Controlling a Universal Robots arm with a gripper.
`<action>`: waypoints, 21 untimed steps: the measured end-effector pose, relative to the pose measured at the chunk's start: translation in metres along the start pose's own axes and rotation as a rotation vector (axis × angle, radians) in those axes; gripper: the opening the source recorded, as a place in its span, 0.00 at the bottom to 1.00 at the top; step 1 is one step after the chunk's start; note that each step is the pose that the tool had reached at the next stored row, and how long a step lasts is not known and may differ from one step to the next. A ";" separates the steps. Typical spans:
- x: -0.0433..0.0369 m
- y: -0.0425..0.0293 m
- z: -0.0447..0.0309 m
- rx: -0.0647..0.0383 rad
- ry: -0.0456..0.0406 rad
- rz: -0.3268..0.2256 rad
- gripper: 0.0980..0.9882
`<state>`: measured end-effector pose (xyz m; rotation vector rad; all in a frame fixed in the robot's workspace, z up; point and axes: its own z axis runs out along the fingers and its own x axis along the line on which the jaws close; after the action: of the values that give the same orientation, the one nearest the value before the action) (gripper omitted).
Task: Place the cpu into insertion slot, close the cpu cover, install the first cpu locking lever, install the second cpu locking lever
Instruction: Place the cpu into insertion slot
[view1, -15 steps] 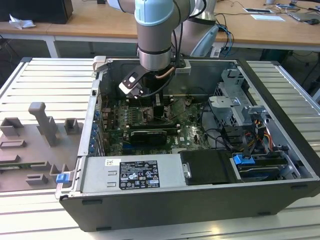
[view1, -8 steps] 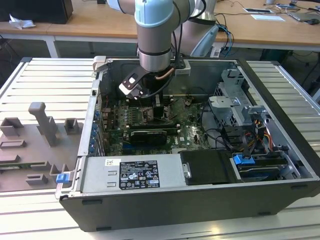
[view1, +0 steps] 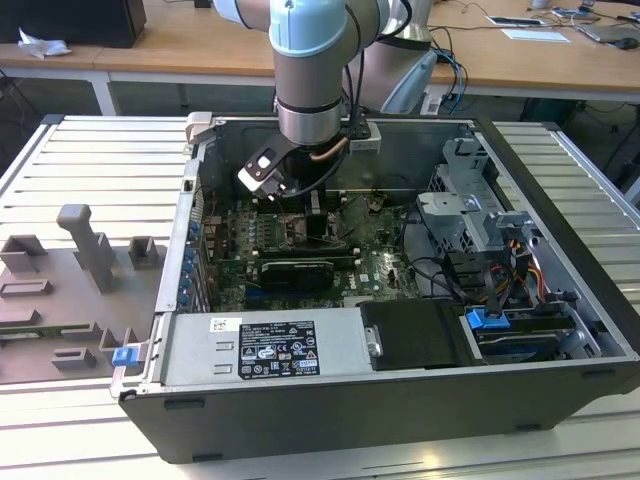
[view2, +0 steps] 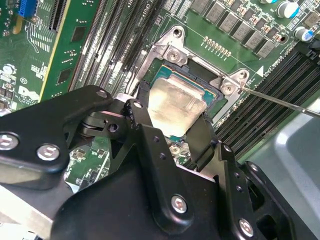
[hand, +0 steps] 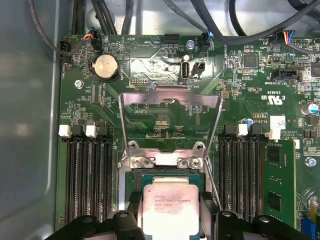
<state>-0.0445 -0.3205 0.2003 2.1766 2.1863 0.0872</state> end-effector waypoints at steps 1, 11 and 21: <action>0.0000 0.0000 0.0000 0.000 0.0000 0.000 0.51; 0.0034 0.0000 0.0002 0.000 0.0013 0.003 0.58; 0.0050 0.0000 0.0001 0.000 0.0018 0.004 0.58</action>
<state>-0.0445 -0.3155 0.2002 2.1817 2.1831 0.0894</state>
